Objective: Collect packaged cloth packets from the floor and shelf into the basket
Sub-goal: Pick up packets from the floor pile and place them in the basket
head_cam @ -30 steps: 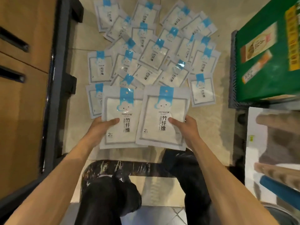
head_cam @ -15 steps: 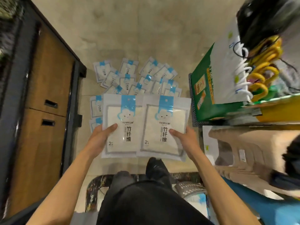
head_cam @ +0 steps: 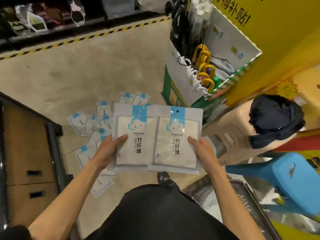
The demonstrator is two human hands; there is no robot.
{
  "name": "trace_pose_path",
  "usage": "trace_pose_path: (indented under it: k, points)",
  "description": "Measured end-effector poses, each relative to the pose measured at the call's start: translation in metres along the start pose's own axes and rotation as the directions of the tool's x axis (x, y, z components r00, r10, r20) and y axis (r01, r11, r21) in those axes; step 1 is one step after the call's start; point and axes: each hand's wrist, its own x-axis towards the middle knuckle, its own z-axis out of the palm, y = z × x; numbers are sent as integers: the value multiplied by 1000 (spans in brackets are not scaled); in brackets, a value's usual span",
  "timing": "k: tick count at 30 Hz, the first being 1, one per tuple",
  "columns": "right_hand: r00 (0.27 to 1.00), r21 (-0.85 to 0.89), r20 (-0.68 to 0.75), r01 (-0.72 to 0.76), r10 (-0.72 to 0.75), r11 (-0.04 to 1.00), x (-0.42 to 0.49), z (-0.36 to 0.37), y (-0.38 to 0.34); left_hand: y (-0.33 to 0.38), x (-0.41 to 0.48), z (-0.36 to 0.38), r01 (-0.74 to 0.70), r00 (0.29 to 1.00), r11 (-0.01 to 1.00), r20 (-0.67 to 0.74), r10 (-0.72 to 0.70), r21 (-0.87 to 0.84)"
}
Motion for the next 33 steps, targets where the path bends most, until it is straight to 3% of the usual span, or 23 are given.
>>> trace_pose_path:
  k: [8, 19, 25, 33]
  points:
    - [952, 158, -306, 54, -3, 986, -112, -31, 62, -11, -25, 30, -76, 976, 961, 215, 18, 267]
    - [807, 326, -565, 30, 169, 945, -233, -118, 165, -78, -91, 137, -124, 896, 881, 434, -98, 456]
    - [780, 483, -569, 60, 261, 873, -292, -199, 231, -139, -140, 223, -117, 854, 839, 486, -189, 532]
    - [757, 564, -561, 54, 335, 824, -352, -307, 314, -230, -199, 330, -90, 852, 789, 457, -255, 608]
